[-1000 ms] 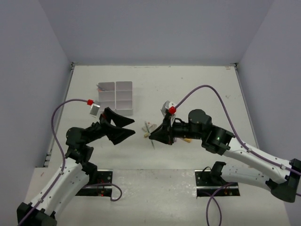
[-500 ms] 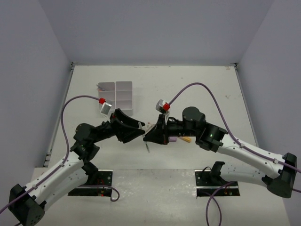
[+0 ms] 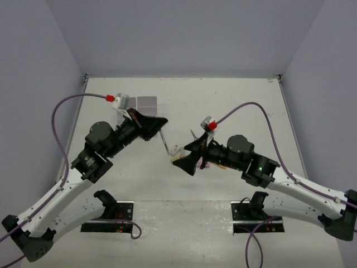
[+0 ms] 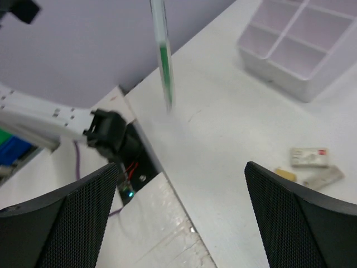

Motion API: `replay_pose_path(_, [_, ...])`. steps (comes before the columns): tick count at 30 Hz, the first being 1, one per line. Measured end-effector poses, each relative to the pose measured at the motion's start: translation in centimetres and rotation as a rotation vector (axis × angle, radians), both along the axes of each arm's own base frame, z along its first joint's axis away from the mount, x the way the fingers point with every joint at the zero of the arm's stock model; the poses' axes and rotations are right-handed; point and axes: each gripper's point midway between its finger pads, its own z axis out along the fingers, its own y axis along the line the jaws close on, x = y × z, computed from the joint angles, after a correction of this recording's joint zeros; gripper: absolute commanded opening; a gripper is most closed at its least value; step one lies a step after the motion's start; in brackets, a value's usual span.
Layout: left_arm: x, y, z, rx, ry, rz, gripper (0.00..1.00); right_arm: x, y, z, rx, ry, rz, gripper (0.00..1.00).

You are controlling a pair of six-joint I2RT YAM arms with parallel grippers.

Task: Sort the stationery into containers
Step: Place the pen in the storage box.

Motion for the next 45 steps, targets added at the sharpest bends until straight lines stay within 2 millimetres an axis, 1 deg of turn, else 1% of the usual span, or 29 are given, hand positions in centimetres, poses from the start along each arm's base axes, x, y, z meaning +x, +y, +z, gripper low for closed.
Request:
replay_pose_path(1, [2.7, 1.6, 0.9, 0.025, 0.02, 0.166, 0.0, 0.5, -1.5, 0.0, 0.01, -0.01, -0.072, 0.99])
replay_pose_path(2, [5.1, 3.5, 1.3, 0.054, 0.039, 0.328, 0.0, 0.9, -2.9, 0.0, 0.023, -0.019, -0.135, 0.99])
replay_pose_path(3, [6.6, 4.5, 1.8, 0.065, 0.045, 0.415, 0.0, 1.2, -4.2, 0.0, 0.033, -0.024, -0.188, 0.99])
replay_pose_path(4, [8.2, 5.8, 1.6, 0.093, 0.062, 0.519, 0.0, 1.5, -5.4, 0.2, 0.052, -0.034, -0.235, 0.99])
replay_pose_path(7, [13.1, 11.6, -0.5, 0.214, 0.108, 0.871, 0.0, 1.4, -8.1, 0.6, 0.102, -0.053, -0.317, 0.99])
replay_pose_path(9, [16.2, 16.3, -2.1, 0.277, 0.124, 1.081, 0.0, 1.0, -9.3, 0.8, 0.127, -0.051, -0.338, 0.99])
replay_pose_path(10, [17.3, 19.1, -2.8, 0.3, 0.122, 1.192, 0.0, 0.7, -9.7, 0.8, 0.138, -0.047, -0.336, 0.99])
replay_pose_path(11, [18.0, 21.5, -3.4, 0.317, 0.113, 1.286, 0.0, 0.3, -10.0, 1.0, 0.154, -0.046, -0.329, 0.99])
replay_pose_path(13, [18.3, 25.4, -4.5, 0.344, 0.093, 1.434, 0.0, -0.5, -10.4, 1.3, 0.183, -0.042, -0.304, 0.99])
replay_pose_path(14, [18.6, 26.6, -4.6, 0.339, 0.067, 1.472, 0.0, -1.0, -10.5, 1.6, 0.2, -0.043, -0.285, 0.99])
replay_pose_path(16, [19.7, 28.0, -4.5, 0.325, 0.022, 1.523, 0.0, -1.9, -10.9, 1.7, 0.227, -0.045, -0.254, 0.99])
replay_pose_path(18, [21.2, 28.9, -4.7, 0.309, -0.008, 1.557, 0.0, -2.4, -11.2, 1.8, 0.241, -0.048, -0.237, 0.99])
replay_pose_path(22, [23.2, 29.4, -6.9, 0.319, -0.013, 1.575, 0.0, -3.2, -11.6, 1.9, 0.248, -0.053, -0.21, 0.99])
replay_pose_path(25, [23.8, 29.4, -8.1, 0.314, -0.007, 1.574, 0.0, -4.0, -11.6, 2.0, 0.253, -0.06, -0.168, 0.99])
replay_pose_path(30, [24.3, 29.2, -8.5, 0.24, -0.021, 1.569, 0.0, -5.6, -11.6, 2.5, 0.275, -0.076, -0.091, 0.99])
replay_pose_path(33, [24.7, 29.0, -8.7, 0.202, -0.024, 1.558, 0.0, -5.9, -11.6, 2.5, 0.274, -0.08, -0.07, 0.99])
replay_pose_path(36, [25.4, 28.8, -10.0, 0.198, -0.005, 1.548, 0.0, -5.9, -11.5, 2.3, 0.264, -0.087, -0.068, 0.99])
replay_pose_path(39, [26.1, 28.4, -11.9, 0.215, 0.027, 1.526, 0.01, -5.6, -11.2, 1.9, 0.242, -0.091, -0.068, 0.99])
replay_pose_path(41, [26.4, 28.1, -12.9, 0.222, 0.049, 1.513, 0.07, -5.4, -10.9, 1.5, 0.222, -0.09, -0.067, 0.99])
replay_pose_path(42, [26.5, 28.0, -13.3, 0.223, 0.058, 1.506, 0.16, -5.3, -10.7, 1.3, 0.212, -0.089, -0.067, 0.99])
replay_pose_path(44, [26.7, 27.7, -13.5, 0.212, 0.064, 1.489, 0.47, -5.2, -10.5, 1.1, 0.199, -0.09, -0.065, 0.99])
replay_pose_path(45, [26.8, 27.5, -13.6, 0.205, 0.067, 1.479, 0.58, -5.2, -10.5, 0.9, 0.193, -0.09, -0.064, 0.99])
